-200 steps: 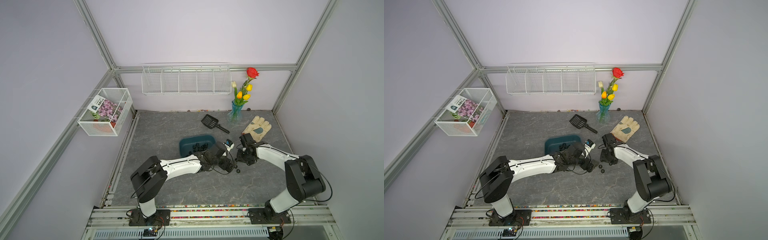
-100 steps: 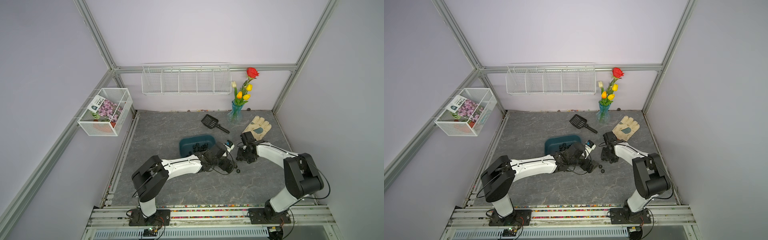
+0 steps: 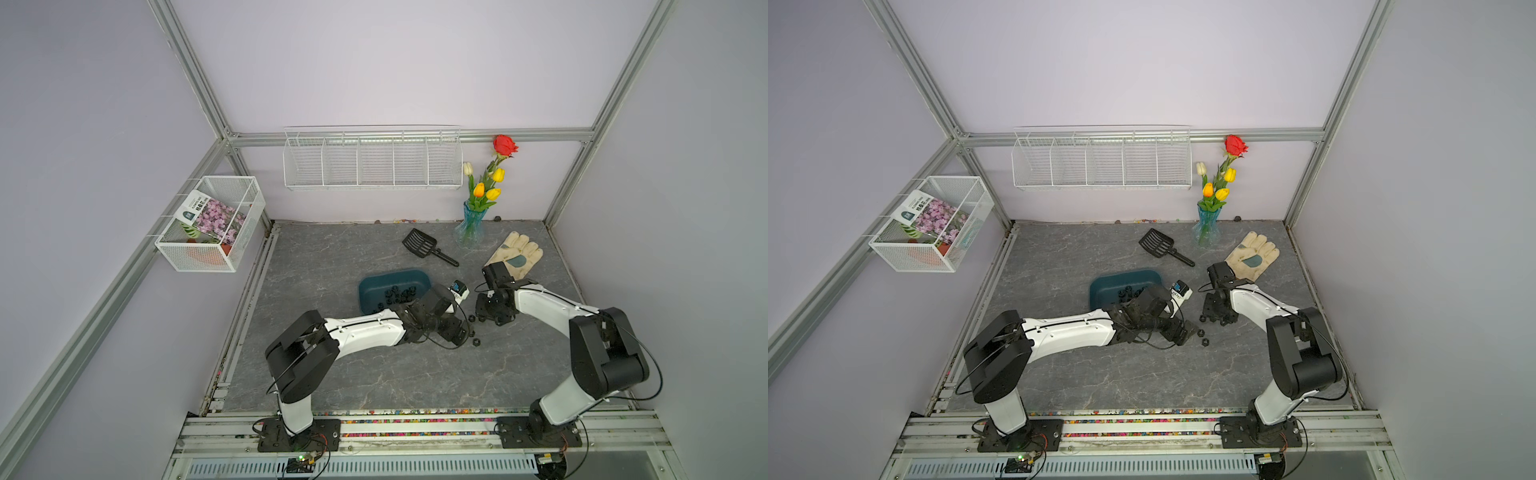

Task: Put the nuts on the desktop into the storage box
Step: Pick up the nut from the center of the board.

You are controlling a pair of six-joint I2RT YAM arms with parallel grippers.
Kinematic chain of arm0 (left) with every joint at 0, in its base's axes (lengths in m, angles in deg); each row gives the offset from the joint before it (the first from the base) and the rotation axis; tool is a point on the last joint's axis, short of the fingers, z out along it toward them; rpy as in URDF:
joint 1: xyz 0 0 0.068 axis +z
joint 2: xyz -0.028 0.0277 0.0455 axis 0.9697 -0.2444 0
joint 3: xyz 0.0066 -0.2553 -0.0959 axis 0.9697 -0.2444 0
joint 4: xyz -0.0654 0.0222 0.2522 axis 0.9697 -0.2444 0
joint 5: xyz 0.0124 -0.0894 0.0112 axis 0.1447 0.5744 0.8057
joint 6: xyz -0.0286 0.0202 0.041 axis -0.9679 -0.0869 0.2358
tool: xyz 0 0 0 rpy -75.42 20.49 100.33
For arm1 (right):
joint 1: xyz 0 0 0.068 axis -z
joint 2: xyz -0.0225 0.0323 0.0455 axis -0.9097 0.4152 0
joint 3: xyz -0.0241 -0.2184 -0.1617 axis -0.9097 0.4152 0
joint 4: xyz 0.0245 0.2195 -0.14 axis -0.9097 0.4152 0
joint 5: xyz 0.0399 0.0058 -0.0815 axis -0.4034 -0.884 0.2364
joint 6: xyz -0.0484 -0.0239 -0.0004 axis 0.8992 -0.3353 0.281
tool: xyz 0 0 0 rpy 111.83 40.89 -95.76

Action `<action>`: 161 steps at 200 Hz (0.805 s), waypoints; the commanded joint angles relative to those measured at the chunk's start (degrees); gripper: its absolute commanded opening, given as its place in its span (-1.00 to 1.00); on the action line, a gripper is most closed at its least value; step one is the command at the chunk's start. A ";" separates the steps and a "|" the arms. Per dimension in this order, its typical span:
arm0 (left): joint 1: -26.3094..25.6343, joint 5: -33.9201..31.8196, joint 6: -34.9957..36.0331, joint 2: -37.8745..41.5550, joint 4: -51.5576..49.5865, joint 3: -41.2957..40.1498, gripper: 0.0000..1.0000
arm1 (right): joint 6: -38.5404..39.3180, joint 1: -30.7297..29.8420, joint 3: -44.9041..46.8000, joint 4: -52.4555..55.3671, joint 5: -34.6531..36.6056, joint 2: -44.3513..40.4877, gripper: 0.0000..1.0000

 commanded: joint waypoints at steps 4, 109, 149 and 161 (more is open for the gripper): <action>-0.23 -0.24 1.00 -0.97 -0.75 1.72 0.91 | 0.75 0.22 -1.61 1.41 1.23 -2.55 -0.08; -0.25 -0.89 1.26 -1.58 -1.54 1.73 0.90 | 0.66 0.07 0.58 0.48 0.71 2.72 -0.09; -0.24 -0.94 1.12 -1.77 -1.89 1.90 0.90 | 0.27 -0.87 2.51 0.73 1.27 2.42 -0.10; -0.20 -0.91 1.09 -1.85 -1.98 1.98 0.90 | -0.02 -1.40 3.20 0.67 1.65 2.27 -0.12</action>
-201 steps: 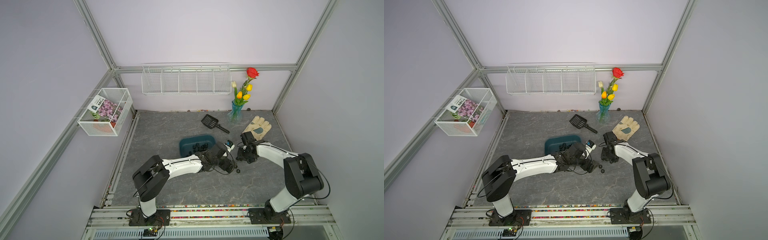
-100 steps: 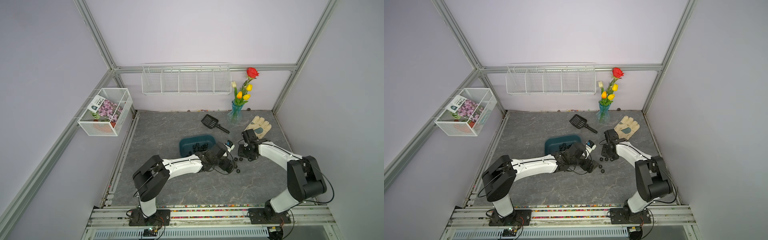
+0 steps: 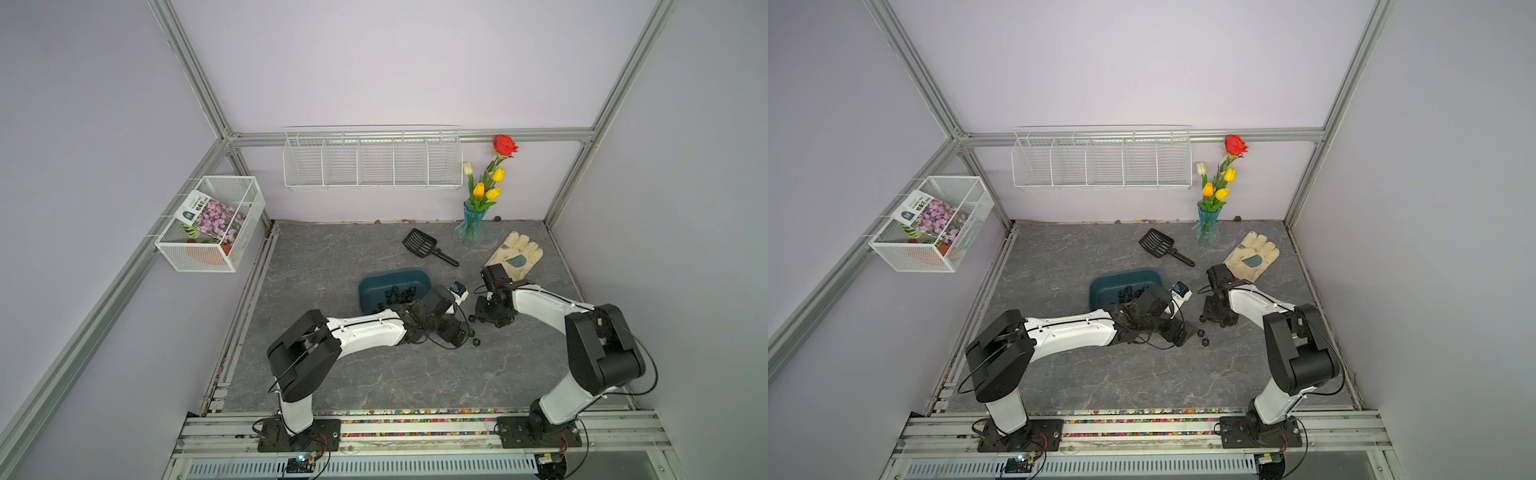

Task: Put the nuts on the desktop into the storage box
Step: Pick up the nut from the center of the board, then place the nut in the storage box.

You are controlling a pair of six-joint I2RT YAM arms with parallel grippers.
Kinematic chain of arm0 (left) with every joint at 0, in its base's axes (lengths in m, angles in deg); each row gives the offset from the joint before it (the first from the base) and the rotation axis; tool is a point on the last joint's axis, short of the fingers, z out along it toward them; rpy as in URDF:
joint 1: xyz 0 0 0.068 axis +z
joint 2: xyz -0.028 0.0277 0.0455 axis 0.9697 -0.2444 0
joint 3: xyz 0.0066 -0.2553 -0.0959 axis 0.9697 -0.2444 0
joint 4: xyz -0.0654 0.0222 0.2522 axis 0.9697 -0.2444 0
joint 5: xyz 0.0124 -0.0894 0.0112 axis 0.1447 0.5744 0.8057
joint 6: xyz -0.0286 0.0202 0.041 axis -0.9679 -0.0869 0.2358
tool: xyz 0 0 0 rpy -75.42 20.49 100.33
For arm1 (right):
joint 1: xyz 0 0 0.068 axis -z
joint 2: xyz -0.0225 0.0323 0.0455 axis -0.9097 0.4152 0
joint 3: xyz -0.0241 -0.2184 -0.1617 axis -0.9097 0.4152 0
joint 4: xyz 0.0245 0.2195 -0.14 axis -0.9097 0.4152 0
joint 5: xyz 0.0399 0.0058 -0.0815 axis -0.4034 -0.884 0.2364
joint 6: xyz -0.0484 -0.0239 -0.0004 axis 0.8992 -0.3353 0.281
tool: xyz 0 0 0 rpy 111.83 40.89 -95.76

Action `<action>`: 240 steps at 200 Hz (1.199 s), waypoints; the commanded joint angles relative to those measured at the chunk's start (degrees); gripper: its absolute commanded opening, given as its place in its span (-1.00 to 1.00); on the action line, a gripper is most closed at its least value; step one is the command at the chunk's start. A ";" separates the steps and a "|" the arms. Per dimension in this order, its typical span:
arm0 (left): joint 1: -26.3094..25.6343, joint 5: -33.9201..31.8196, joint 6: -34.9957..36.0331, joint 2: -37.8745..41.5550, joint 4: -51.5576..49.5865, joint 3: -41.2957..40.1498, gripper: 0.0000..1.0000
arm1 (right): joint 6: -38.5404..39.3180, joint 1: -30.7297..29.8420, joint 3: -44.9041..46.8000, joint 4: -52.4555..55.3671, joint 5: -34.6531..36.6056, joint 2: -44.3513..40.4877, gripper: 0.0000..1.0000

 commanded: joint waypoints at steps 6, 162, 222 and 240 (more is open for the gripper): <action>-0.20 -0.49 1.06 -1.06 -0.82 1.86 0.90 | -0.11 -1.31 2.23 0.47 1.58 0.14 -0.13; -0.18 -0.53 1.67 3.15 1.15 -1.44 0.89 | 1.17 -3.29 -1.80 4.24 2.47 -0.80 -0.74; -0.23 -5.09 2.53 7.80 0.55 -5.33 0.89 | 3.06 -6.05 -11.53 9.37 1.24 -2.90 -0.76; -0.20 -7.46 2.02 9.28 0.45 -6.86 0.89 | 3.49 -7.98 -15.03 10.57 0.91 -1.72 -0.75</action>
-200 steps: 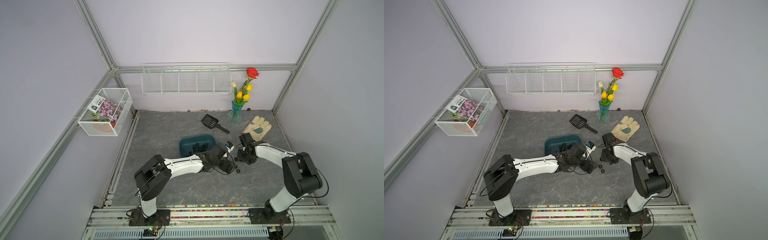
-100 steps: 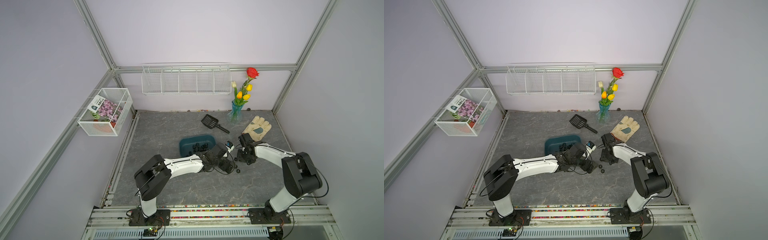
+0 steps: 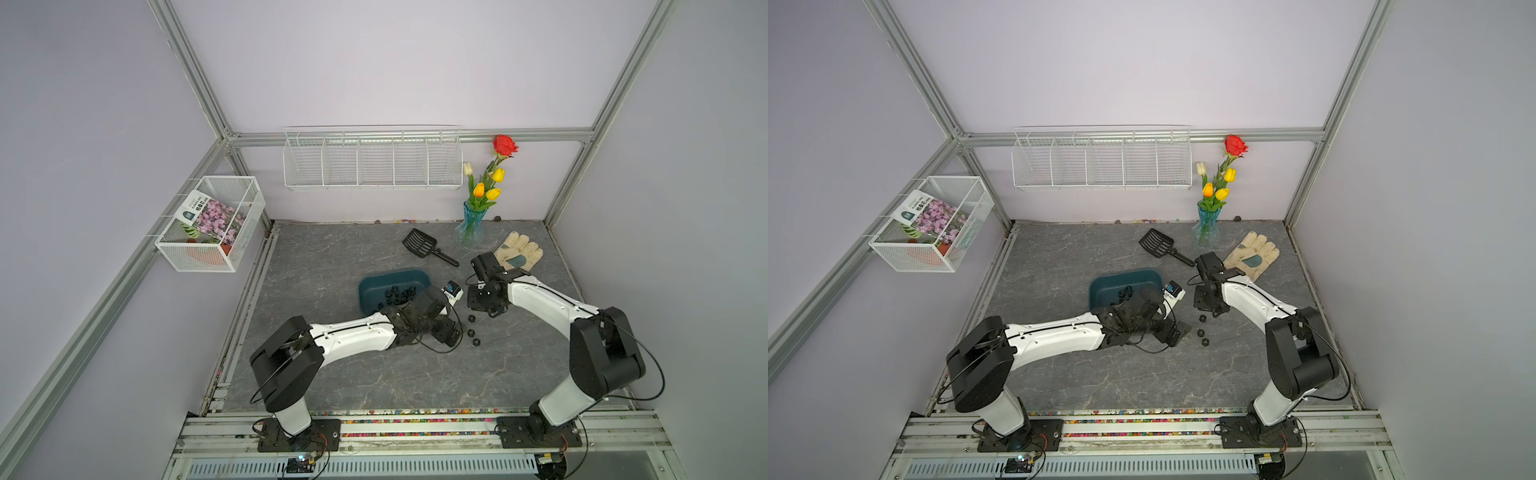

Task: Put the nuts on the desktop into the storage box
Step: Place the nut in the storage box.

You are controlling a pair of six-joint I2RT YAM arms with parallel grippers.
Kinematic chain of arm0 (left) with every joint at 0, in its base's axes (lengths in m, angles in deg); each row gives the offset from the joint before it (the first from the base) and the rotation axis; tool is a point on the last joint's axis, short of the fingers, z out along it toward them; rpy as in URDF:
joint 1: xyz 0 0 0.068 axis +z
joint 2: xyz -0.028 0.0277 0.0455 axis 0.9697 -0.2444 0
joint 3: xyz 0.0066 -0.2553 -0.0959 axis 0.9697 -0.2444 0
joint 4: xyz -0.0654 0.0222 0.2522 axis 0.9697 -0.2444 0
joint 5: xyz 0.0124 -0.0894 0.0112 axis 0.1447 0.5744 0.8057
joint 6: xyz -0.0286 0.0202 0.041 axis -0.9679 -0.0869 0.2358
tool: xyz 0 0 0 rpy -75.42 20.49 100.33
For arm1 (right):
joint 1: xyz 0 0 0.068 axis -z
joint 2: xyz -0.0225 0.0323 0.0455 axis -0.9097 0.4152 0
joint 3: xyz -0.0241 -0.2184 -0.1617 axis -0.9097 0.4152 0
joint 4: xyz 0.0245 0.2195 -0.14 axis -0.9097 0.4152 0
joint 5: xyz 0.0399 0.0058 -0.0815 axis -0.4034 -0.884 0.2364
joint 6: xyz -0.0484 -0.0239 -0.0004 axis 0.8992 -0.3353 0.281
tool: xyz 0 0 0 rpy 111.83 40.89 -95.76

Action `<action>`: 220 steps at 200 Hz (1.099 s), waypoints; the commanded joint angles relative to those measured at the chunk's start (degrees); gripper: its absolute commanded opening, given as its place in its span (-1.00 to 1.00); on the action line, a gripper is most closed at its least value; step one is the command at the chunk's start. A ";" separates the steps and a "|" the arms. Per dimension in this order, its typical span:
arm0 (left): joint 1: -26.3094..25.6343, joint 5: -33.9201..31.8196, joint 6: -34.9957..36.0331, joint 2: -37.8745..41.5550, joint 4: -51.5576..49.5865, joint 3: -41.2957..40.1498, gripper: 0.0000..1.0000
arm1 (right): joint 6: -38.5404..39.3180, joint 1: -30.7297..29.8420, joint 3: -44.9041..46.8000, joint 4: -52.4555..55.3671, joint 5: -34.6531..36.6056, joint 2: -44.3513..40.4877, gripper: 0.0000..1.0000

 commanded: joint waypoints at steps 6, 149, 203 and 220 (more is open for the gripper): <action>-0.19 -4.60 0.44 2.65 0.05 -2.57 0.89 | 1.45 -2.99 -4.74 3.78 -1.03 0.02 -0.76; 7.16 -15.58 -7.34 20.16 4.66 -21.53 0.92 | 3.76 -17.08 -32.02 8.75 -4.70 22.48 -0.77; 7.73 -15.63 -7.63 19.92 6.09 -22.91 0.93 | 3.34 -17.95 -33.79 8.03 -5.52 27.52 -0.77; 7.82 -15.25 -7.63 19.79 6.43 -23.16 0.93 | 3.29 -17.94 -33.65 7.94 -5.57 28.60 -0.77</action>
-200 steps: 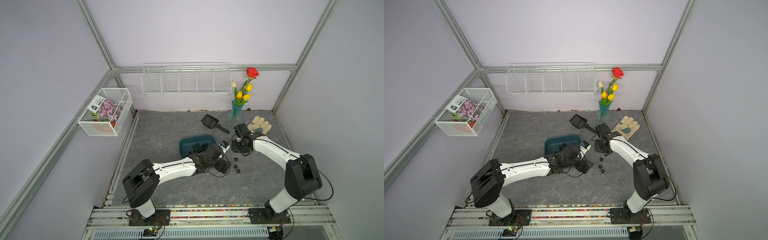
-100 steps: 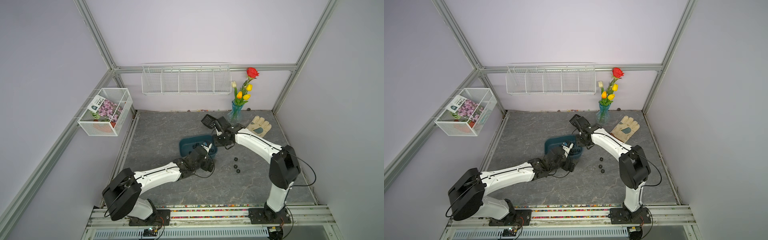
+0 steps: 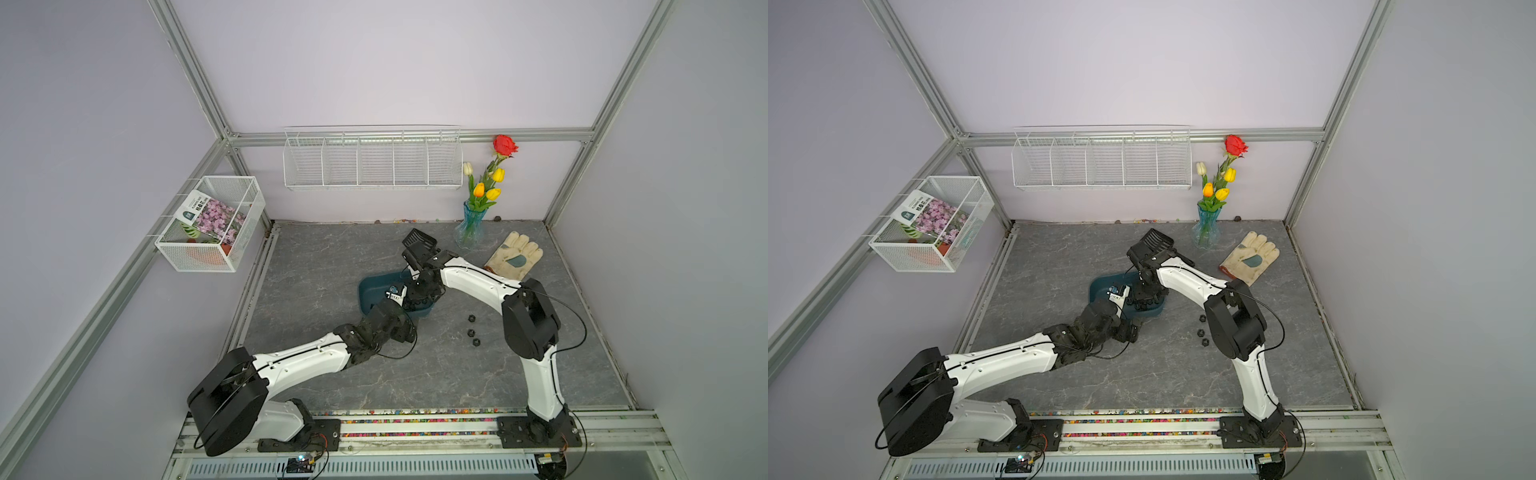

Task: Put the nuts on the desktop into the storage box
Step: Place the nut in the storage box, then pick up the nut from the center of the board.

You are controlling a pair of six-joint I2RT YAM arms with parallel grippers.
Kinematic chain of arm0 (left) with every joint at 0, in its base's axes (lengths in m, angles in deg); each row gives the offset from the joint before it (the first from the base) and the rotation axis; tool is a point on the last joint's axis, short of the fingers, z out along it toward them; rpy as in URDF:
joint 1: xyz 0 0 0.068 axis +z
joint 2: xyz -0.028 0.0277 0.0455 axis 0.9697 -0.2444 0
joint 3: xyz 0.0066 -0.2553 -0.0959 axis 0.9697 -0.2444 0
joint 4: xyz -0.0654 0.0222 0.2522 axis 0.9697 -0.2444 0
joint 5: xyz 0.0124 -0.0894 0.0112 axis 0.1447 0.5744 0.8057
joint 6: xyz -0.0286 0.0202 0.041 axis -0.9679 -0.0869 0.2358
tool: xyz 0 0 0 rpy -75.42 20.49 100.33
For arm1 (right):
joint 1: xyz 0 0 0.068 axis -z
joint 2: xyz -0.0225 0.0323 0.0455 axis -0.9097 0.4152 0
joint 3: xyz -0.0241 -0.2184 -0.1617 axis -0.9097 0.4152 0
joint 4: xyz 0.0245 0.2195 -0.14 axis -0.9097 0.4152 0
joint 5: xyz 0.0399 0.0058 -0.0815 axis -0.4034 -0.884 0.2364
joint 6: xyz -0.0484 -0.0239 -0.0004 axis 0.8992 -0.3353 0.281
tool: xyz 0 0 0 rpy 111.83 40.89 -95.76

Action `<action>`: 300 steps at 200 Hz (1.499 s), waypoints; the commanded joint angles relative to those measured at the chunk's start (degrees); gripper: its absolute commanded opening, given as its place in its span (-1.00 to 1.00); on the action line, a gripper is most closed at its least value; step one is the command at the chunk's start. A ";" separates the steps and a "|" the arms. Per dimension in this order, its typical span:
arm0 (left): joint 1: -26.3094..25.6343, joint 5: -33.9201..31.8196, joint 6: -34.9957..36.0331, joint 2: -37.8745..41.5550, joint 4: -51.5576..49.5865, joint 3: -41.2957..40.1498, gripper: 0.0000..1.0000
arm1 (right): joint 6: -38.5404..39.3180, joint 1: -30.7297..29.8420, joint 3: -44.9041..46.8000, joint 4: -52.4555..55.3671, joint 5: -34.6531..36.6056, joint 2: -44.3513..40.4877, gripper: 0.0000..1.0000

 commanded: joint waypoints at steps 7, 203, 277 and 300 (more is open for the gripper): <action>0.43 -0.36 -0.64 0.18 1.61 -1.01 0.93 | 0.28 -0.16 -0.99 0.83 -0.43 1.66 -0.77; 0.43 1.33 -0.09 -0.54 1.39 -0.75 0.93 | 0.49 -0.35 -2.46 1.70 0.28 3.32 -0.29; -1.09 -0.57 3.19 1.35 -1.15 1.18 0.92 | 1.39 -0.32 -2.80 4.67 5.82 -5.40 -0.17; -2.67 -0.57 3.94 2.26 -0.58 1.18 0.92 | 1.04 0.11 0.25 4.55 7.62 -10.15 -0.16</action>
